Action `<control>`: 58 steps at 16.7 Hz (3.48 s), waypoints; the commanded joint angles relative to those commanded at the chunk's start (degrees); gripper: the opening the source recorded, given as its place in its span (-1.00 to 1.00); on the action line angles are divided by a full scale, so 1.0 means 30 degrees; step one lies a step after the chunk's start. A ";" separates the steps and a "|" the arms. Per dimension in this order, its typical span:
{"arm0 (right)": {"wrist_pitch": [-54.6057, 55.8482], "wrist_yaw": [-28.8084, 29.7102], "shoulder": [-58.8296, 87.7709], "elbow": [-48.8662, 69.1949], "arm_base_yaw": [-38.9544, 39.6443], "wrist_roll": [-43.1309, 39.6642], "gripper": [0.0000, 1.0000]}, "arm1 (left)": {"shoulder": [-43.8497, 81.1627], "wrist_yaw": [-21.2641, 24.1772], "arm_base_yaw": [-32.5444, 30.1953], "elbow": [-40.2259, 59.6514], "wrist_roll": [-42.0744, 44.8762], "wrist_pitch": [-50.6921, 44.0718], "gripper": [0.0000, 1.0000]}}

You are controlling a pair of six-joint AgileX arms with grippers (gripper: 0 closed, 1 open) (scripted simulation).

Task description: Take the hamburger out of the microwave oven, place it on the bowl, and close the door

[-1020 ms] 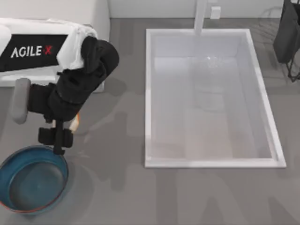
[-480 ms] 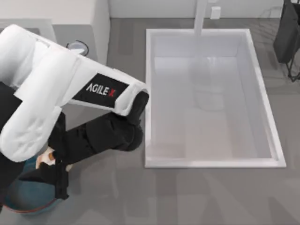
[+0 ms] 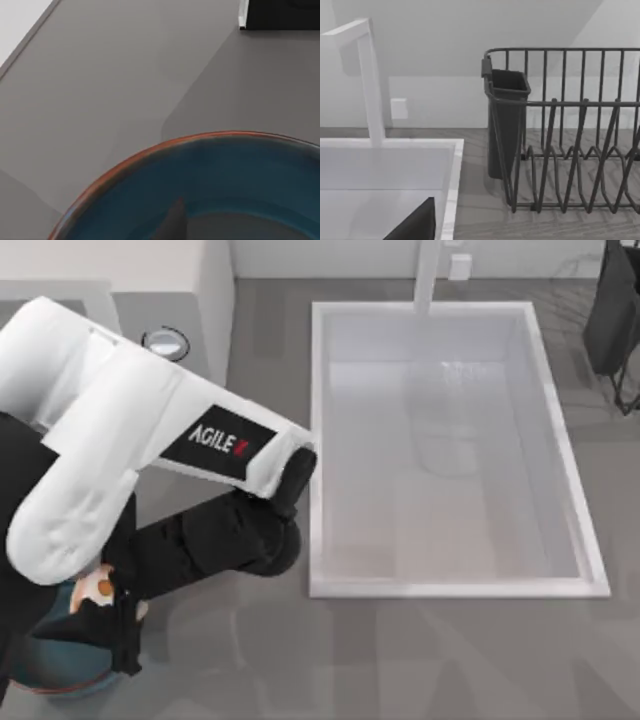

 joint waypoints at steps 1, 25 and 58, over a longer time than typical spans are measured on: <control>0.0000 0.0000 0.0000 0.0000 0.0000 0.0000 1.00 | -0.0022 -0.0129 0.0143 -0.0310 0.0098 0.0336 -1.00; 0.0000 0.0000 0.0000 0.0000 0.0000 0.0000 1.00 | 0.0011 -0.1130 0.1268 -0.2810 0.0858 0.3024 1.00; 0.0000 0.0000 0.0000 0.0000 0.0000 0.0000 1.00 | -3.9031 1.1627 0.9234 -2.2220 4.3759 2.7595 1.00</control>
